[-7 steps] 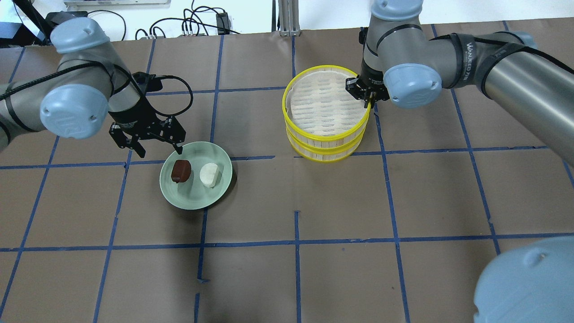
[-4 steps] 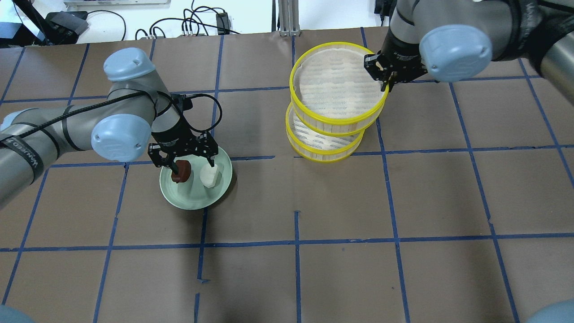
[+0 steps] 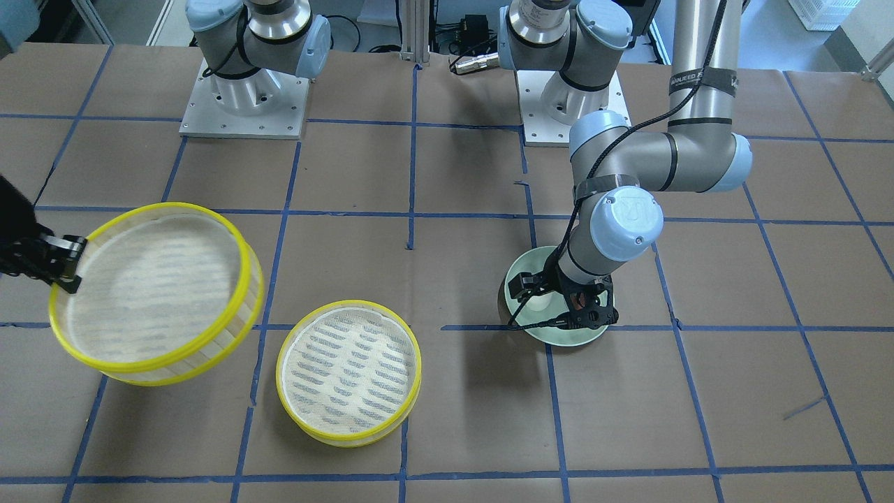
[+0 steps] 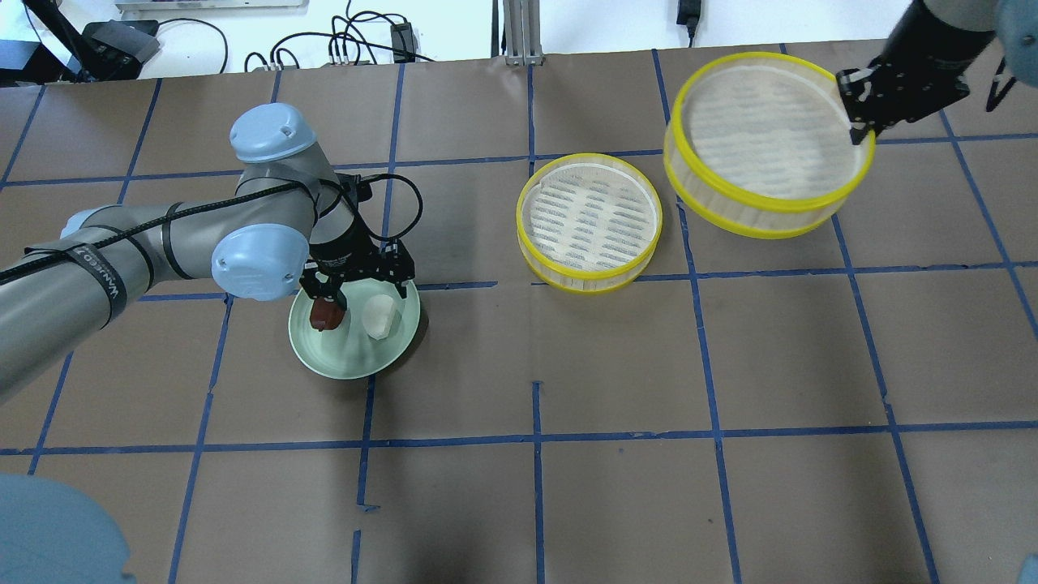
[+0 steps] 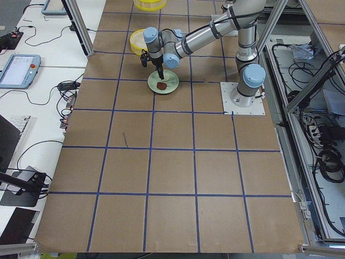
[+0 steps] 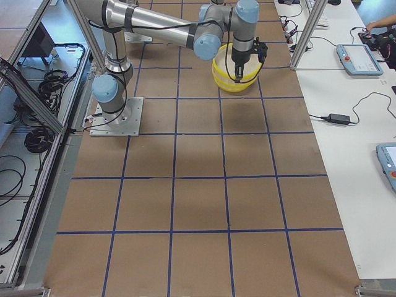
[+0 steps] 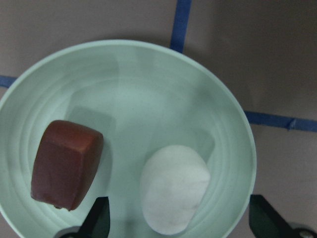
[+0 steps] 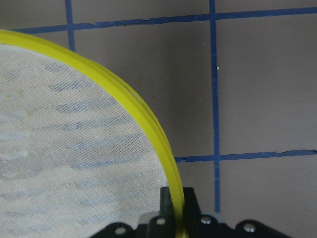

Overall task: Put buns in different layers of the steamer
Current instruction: 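Lift the top steamer tier aside with right gripper while left grasps white bun, then carry the white bun with the left gripper into the lower steamer tier and release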

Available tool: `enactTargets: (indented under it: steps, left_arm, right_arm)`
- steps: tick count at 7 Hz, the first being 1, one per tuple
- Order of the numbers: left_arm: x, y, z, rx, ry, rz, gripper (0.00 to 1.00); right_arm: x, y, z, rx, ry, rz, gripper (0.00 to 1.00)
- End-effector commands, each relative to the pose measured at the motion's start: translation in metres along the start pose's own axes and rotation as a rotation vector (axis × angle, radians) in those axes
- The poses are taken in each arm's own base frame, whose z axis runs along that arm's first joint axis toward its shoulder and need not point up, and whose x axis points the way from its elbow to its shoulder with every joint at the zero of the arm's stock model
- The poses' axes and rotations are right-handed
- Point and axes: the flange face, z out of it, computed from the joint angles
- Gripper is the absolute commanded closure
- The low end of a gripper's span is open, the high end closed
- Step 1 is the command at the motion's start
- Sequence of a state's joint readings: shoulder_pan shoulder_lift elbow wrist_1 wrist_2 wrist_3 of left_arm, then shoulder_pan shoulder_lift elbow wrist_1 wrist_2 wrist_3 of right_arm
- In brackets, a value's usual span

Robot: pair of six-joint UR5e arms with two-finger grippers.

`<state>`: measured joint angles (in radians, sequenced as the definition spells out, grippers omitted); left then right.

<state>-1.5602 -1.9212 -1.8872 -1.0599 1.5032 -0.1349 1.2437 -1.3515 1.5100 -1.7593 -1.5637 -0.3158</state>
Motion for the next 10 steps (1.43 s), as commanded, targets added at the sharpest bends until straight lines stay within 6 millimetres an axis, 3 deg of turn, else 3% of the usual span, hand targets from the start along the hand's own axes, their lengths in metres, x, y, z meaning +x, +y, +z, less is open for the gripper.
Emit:
enactTargets:
  steps: [1, 2, 3, 4, 5, 7, 8, 9, 10]
  left_arm:
    - [0.002, 0.001, 0.005, 0.000, -0.002, 0.009, 0.72]
    - [0.001, 0.007, 0.010, -0.014, -0.004, 0.005, 0.95]
    - [0.002, 0.007, 0.009, 0.008, 0.000, 0.008, 1.00]
    - [0.012, 0.009, -0.013, 0.070, 0.008, 0.027, 1.00]
    - [0.029, 0.016, -0.058, 0.162, 0.020, 0.058, 1.00]
    - [0.104, 0.049, -0.145, 0.255, 0.047, 0.133, 0.99]
    - [0.150, 0.056, -0.161, 0.294, 0.086, 0.102, 0.99]
    - [0.182, 0.063, -0.164, 0.328, 0.197, 0.122, 0.99]
    - [0.194, 0.055, -0.154, 0.351, 0.249, 0.125, 0.98]
  right_arm:
    - [0.084, -0.020, 0.062, -0.035, 0.040, -0.103, 0.92]
    - [0.093, -0.023, 0.072, -0.039, 0.044, -0.110, 0.93]
    - [0.098, -0.020, 0.076, -0.044, 0.041, -0.101, 0.93]
    - [0.104, -0.016, 0.080, -0.059, 0.055, -0.092, 0.93]
    - [0.104, -0.016, 0.080, -0.061, 0.055, -0.092, 0.92]
    - [0.104, -0.016, 0.080, -0.060, 0.053, -0.092, 0.92]
    - [0.104, -0.016, 0.080, -0.060, 0.053, -0.092, 0.92]
    - [0.104, -0.016, 0.080, -0.061, 0.053, -0.092, 0.92]
    - [0.104, -0.016, 0.080, -0.060, 0.050, -0.092, 0.92]
